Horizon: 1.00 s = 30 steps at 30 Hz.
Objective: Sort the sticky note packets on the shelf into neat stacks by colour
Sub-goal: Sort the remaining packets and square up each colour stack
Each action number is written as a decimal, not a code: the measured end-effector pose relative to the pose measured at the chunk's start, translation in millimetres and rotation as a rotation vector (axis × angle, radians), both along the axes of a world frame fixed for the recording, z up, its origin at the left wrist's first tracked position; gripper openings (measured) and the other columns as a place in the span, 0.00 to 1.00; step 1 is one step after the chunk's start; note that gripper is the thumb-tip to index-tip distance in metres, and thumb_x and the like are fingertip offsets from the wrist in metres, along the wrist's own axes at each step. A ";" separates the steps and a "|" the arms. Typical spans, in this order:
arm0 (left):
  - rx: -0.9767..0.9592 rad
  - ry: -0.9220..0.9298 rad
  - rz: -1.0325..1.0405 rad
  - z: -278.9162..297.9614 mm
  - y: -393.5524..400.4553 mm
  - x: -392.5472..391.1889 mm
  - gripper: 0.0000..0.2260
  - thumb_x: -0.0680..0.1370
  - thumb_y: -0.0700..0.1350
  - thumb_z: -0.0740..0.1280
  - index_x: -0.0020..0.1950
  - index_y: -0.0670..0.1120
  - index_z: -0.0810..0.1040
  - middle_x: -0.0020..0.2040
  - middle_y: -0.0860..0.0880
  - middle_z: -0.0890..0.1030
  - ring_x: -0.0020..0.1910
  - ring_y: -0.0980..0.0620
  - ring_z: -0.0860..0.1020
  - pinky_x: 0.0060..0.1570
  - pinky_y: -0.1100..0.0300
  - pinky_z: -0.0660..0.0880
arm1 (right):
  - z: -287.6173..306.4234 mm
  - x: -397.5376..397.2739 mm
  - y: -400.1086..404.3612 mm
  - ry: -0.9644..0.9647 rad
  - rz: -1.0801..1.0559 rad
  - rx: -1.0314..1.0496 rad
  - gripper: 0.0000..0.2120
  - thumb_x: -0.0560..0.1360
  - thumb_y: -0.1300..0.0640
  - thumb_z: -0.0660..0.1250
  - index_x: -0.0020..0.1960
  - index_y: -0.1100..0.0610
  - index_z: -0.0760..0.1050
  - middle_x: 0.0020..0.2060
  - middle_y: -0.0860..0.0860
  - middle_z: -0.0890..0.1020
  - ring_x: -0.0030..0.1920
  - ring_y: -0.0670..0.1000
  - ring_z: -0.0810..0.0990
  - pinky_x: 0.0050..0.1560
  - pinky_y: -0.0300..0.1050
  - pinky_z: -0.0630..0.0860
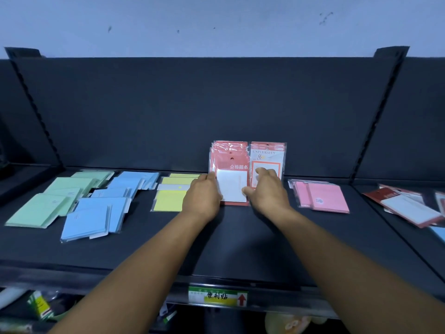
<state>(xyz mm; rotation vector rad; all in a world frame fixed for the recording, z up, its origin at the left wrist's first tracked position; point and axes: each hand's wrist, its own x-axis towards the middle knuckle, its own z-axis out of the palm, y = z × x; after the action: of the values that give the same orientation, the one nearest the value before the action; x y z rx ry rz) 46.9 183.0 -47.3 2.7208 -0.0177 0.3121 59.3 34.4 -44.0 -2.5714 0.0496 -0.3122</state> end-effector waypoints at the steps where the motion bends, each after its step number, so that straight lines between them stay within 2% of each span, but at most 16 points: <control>1: 0.033 0.004 -0.023 1.7 -2.7 -3.3 0.22 0.78 0.44 0.65 0.71 0.42 0.65 0.67 0.44 0.70 0.67 0.44 0.68 0.59 0.54 0.68 | 1.0 -3.9 -4.3 -0.003 0.023 -0.060 0.29 0.76 0.51 0.66 0.72 0.57 0.62 0.68 0.53 0.68 0.68 0.55 0.67 0.64 0.48 0.66; 4: 0.132 -0.008 -0.100 7.0 -15.0 -13.5 0.28 0.79 0.47 0.63 0.76 0.42 0.57 0.74 0.45 0.63 0.72 0.45 0.62 0.68 0.57 0.60 | 2.4 -16.3 -20.2 0.000 0.077 -0.208 0.32 0.76 0.48 0.64 0.76 0.56 0.56 0.73 0.51 0.64 0.72 0.54 0.61 0.71 0.48 0.58; 7: 0.176 -0.032 -0.167 10.5 -31.7 -24.0 0.27 0.79 0.49 0.63 0.75 0.41 0.59 0.73 0.45 0.64 0.72 0.47 0.61 0.69 0.57 0.60 | 2.7 -28.9 -37.7 0.023 0.094 -0.284 0.32 0.77 0.46 0.63 0.76 0.56 0.55 0.74 0.51 0.61 0.75 0.53 0.56 0.73 0.48 0.54; 11: 0.186 -0.041 -0.249 13.0 -57.4 -35.7 0.27 0.78 0.50 0.64 0.73 0.42 0.61 0.72 0.45 0.65 0.72 0.47 0.62 0.69 0.57 0.60 | 5.3 -48.2 -63.5 0.051 0.069 -0.328 0.30 0.78 0.45 0.61 0.75 0.56 0.57 0.75 0.51 0.61 0.77 0.52 0.52 0.74 0.49 0.52; 17: 0.182 -0.059 -0.347 18.8 -107.0 -50.9 0.29 0.79 0.50 0.64 0.76 0.42 0.58 0.75 0.45 0.61 0.75 0.48 0.58 0.71 0.58 0.56 | 8.2 -70.6 -110.9 0.080 0.000 -0.336 0.30 0.78 0.44 0.61 0.74 0.56 0.60 0.74 0.51 0.62 0.75 0.52 0.56 0.73 0.49 0.54; 23: 0.154 -0.075 -0.423 18.1 -168.3 -60.5 0.30 0.78 0.50 0.65 0.75 0.42 0.59 0.73 0.46 0.64 0.72 0.48 0.62 0.71 0.59 0.59 | 13.8 -92.6 -168.0 0.089 -0.038 -0.322 0.29 0.78 0.45 0.60 0.74 0.56 0.59 0.74 0.51 0.62 0.76 0.53 0.55 0.73 0.49 0.52; 27: 0.170 -0.040 -0.447 18.6 -213.0 -66.6 0.31 0.79 0.51 0.63 0.77 0.41 0.57 0.76 0.45 0.61 0.75 0.48 0.59 0.72 0.59 0.56 | 17.7 -105.8 -213.1 0.109 -0.068 -0.313 0.30 0.79 0.45 0.60 0.76 0.57 0.57 0.75 0.51 0.60 0.76 0.52 0.54 0.74 0.49 0.52; 30: 0.153 -0.016 -0.462 18.1 -245.7 -70.0 0.31 0.79 0.51 0.63 0.77 0.42 0.55 0.77 0.45 0.59 0.76 0.48 0.57 0.72 0.59 0.55 | 17.9 -112.2 -247.7 0.109 -0.088 -0.327 0.28 0.79 0.46 0.59 0.75 0.56 0.59 0.74 0.51 0.63 0.75 0.52 0.57 0.73 0.49 0.54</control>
<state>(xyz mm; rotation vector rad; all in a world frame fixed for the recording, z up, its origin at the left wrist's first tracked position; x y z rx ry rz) -23.1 -62.7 -29.2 2.7573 -0.6886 0.2011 -52.9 -213.3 -26.1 -2.9151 0.1650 -0.2270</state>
